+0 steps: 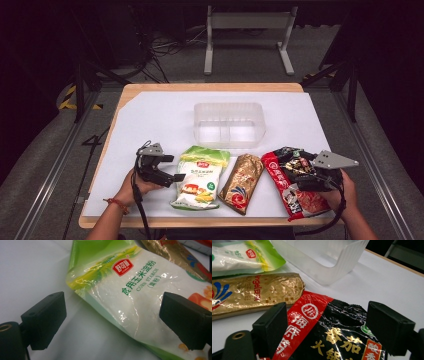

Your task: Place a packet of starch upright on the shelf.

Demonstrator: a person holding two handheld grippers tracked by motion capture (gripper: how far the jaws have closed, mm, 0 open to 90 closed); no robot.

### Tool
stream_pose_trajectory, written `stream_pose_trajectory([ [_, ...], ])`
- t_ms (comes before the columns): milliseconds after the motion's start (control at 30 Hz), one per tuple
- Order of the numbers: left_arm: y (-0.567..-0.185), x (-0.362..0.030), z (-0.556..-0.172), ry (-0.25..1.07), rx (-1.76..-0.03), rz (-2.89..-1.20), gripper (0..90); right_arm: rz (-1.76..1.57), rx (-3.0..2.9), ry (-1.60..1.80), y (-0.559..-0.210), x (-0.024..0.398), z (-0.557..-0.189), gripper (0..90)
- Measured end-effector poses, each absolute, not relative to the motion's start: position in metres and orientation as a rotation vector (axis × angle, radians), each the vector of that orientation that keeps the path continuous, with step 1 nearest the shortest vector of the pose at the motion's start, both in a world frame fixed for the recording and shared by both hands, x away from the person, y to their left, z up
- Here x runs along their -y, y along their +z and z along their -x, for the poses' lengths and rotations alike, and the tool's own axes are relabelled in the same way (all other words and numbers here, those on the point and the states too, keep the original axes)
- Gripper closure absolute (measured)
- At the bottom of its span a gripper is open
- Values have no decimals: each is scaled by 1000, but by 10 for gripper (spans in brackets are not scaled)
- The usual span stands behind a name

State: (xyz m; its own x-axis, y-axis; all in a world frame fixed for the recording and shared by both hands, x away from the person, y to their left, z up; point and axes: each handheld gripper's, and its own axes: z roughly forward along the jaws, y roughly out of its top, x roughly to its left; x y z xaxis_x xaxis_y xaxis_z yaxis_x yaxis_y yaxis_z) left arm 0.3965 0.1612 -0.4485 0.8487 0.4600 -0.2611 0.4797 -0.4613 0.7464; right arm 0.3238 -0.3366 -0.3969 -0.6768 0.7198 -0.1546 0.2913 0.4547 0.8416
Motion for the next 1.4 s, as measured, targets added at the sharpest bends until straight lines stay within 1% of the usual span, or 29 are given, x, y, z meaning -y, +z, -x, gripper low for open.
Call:
stream_pose_trajectory([
  [67,-451,-151,-403,-63,-680,-2160,74,-825,-2215,1129,-396,335,-322,180],
  [167,-453,-143,-411,-59,-702,-2171,57,-802,-2217,1127,-395,335,-320,180],
  [233,-453,-140,-417,-31,-731,-2190,53,-800,-2217,1124,-395,335,-320,180],
  [333,-453,-138,-421,-40,-716,-2192,64,-796,-2219,1125,-395,336,-321,178],
  [367,-453,-136,-422,-33,-696,-2203,50,-799,-2219,1125,-396,337,-321,177],
  [500,-455,-133,-426,-35,-660,-2203,45,-808,-2211,1131,-395,338,-321,174],
  [567,-454,-132,-425,-49,-638,-2203,53,-808,-2207,1134,-394,338,-320,174],
  [600,-454,-131,-425,-91,-618,-2191,111,-810,-2206,1140,-394,338,-320,174],
  [633,-454,-129,-425,-80,-609,-2197,114,-808,-2204,1148,-393,338,-319,174],
  [733,-454,-129,-426,-96,-627,-2188,141,-815,-2207,1152,-393,339,-319,175],
  [800,-453,-128,-431,-138,-670,-2153,164,-829,-2208,1172,-393,340,-321,175],
  [833,-453,-128,-431,-138,-670,-2153,199,-829,-2208,1172,-393,340,-321,175],
  [867,-454,-125,-434,-143,-726,-2120,199,-834,-2207,1178,-393,341,-321,175],
  [900,-453,-121,-435,-125,-727,-2132,214,-836,-2203,1181,-393,341,-322,175],
  [967,-452,-114,-435,-79,-695,-2173,205,-832,-2207,1174,-393,341,-321,175],
  [1033,-452,-110,-434,-82,-702,-2166,173,-831,-2210,1179,-393,341,-320,175],
  [1067,-452,-109,-433,-59,-700,-2179,182,-833,-2210,1184,-393,341,-320,175],
  [1100,-452,-109,-433,-59,-700,-2179,226,-836,-2209,1190,-393,342,-320,176],
  [1133,-452,-110,-431,-19,-708,-2180,278,-839,-2205,1205,-392,343,-319,176],
  [1200,-452,-112,-431,-20,-722,-2166,331,-846,-2192,1218,-391,343,-319,177],
  [1267,-452,-113,-430,-11,-715,-2173,415,-836,-2163,1240,-389,344,-316,184],
  [1300,-452,-113,-428,-5,-714,-2178,415,-836,-2163,1240,-389,344,-316,184],
  [1333,-451,-113,-427,4,-706,-2188,469,-829,-2157,1250,-388,344,-314,184],
  [1400,-451,-114,-428,27,-721,-2195,605,-808,-2170,1253,-388,343,-313,183],
])
